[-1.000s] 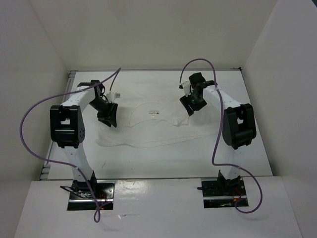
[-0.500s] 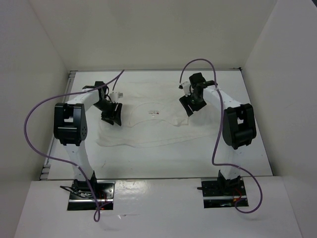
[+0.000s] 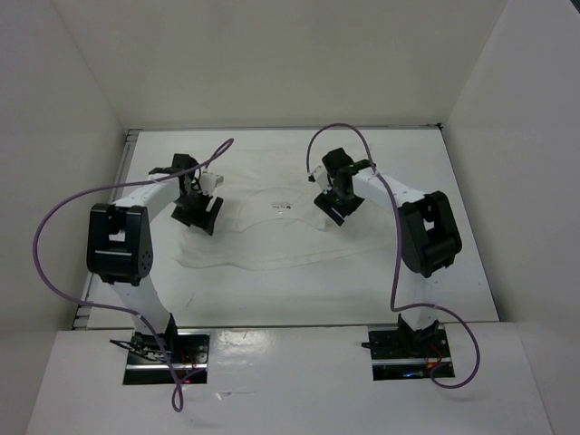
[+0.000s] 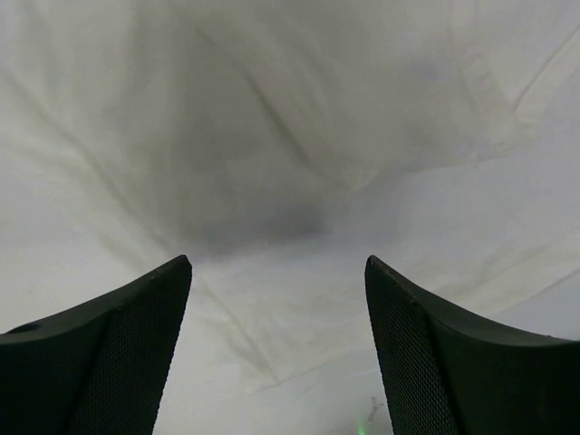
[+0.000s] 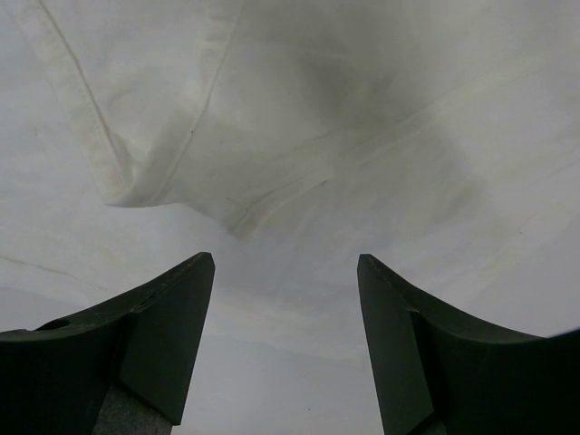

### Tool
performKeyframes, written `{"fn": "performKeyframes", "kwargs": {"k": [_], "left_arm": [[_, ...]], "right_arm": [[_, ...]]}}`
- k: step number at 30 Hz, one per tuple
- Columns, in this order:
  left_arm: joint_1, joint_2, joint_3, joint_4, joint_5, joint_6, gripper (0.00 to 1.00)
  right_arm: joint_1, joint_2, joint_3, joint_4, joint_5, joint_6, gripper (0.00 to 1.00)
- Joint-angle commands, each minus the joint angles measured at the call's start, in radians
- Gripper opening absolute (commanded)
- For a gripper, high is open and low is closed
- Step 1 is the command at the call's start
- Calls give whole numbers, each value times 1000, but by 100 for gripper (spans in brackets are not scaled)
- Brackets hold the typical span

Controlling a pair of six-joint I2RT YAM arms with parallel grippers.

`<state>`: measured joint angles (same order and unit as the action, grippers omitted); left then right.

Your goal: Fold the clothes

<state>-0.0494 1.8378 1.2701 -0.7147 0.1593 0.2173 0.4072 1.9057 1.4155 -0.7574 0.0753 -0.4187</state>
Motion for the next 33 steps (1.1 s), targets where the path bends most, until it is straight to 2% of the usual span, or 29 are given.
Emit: {"fn": "performKeyframes", "kwargs": {"k": [1, 8, 21, 33], "left_arm": [[2, -121, -53, 80, -145, 89, 85], [37, -202, -109, 107, -121, 63, 87], [37, -264, -166, 98, -121, 24, 88], [37, -273, -184, 78, -130, 14, 88]], "right_arm": [[42, -62, -13, 52, 81, -51, 73], [130, -85, -89, 136, 153, -146, 74], [139, -45, -133, 245, 153, -252, 74], [157, -34, -72, 155, 28, -270, 74]]}}
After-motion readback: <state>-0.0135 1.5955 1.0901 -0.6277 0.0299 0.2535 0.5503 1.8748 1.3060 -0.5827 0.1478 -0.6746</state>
